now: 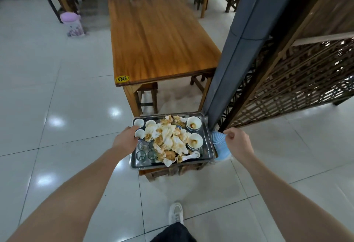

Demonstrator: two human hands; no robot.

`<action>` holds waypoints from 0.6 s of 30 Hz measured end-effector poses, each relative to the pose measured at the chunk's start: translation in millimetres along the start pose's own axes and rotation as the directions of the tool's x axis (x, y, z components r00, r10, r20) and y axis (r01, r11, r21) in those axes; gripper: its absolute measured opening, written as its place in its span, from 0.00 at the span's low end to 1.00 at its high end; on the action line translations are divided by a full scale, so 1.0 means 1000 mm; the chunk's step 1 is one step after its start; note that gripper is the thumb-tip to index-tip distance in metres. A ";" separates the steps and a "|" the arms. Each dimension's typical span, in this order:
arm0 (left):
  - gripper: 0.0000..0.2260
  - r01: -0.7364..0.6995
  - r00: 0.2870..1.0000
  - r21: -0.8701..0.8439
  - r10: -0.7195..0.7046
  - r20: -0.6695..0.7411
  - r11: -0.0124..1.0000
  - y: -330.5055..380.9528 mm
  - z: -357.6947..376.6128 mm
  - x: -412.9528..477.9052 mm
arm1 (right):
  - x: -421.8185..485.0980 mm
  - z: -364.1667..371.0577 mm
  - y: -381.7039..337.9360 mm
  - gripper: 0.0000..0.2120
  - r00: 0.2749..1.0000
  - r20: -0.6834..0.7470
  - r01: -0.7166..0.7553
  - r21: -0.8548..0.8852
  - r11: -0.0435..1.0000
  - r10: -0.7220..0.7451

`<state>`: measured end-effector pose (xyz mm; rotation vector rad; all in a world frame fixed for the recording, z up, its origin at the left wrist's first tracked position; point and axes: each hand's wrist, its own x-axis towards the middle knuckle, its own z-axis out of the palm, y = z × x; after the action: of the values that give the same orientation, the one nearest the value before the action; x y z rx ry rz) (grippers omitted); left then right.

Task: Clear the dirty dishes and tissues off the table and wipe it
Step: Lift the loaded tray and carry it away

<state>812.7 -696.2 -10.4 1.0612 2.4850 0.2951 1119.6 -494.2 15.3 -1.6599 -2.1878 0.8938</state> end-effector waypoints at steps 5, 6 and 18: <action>0.19 -0.013 1.000 0.028 0.013 -0.003 1.000 0.027 0.001 0.019 | 0.023 -0.012 0.017 0.14 1.000 0.007 -0.023 0.008 1.000 0.023; 0.19 -0.010 1.000 0.038 0.010 0.000 0.999 0.030 0.001 0.021 | 0.028 -0.012 0.018 0.14 1.000 0.017 -0.022 0.018 1.000 0.022; 0.27 0.210 0.977 -0.087 -0.213 -0.027 0.974 0.035 0.010 0.049 | 0.121 0.021 0.011 0.13 0.978 0.198 0.056 0.024 0.998 -0.060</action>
<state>809.0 -636.1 -21.4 0.7560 2.5662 0.3520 1079.0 -386.2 -27.2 -1.5494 -2.3359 1.1029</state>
